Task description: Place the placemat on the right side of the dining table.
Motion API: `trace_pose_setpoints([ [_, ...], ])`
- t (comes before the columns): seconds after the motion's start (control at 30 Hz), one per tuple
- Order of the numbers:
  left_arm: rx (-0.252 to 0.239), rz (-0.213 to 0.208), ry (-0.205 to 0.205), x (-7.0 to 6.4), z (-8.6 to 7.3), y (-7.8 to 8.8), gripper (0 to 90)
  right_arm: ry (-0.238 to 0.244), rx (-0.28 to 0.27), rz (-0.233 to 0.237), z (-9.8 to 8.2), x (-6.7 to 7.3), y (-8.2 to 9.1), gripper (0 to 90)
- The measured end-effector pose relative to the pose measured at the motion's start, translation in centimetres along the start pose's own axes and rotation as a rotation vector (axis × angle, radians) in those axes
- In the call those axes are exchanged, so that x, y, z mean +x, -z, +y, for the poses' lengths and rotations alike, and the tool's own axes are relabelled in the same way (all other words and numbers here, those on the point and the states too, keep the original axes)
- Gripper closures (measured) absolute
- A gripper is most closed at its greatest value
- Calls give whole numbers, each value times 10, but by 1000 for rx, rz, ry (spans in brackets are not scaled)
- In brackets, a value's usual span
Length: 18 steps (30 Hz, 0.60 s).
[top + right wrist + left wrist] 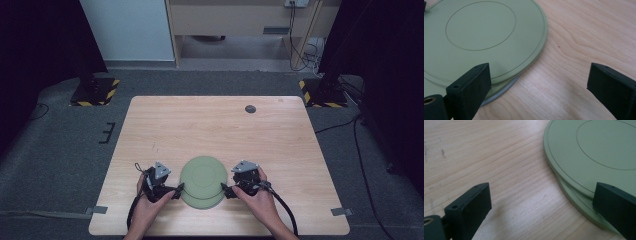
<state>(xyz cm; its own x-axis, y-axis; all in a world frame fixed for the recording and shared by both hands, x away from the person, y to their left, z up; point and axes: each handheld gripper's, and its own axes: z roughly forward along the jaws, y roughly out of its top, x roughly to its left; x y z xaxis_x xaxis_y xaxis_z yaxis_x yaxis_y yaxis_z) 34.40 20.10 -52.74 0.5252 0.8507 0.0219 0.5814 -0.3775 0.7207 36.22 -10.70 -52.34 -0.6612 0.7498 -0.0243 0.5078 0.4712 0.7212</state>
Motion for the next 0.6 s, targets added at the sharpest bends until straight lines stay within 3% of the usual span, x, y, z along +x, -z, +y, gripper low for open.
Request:
trace_pose_setpoints([
  [0.13,-6,-4,6,1,0,0,26,-17,-1,6,0,-2,-1,70],
  [0.33,0,1,-4,-2,0,0,13,7,3,1,-1,3,0,60],
  [0.6,-5,-11,2,-2,0,0,29,-8,4,7,-1,1,-1,78],
])
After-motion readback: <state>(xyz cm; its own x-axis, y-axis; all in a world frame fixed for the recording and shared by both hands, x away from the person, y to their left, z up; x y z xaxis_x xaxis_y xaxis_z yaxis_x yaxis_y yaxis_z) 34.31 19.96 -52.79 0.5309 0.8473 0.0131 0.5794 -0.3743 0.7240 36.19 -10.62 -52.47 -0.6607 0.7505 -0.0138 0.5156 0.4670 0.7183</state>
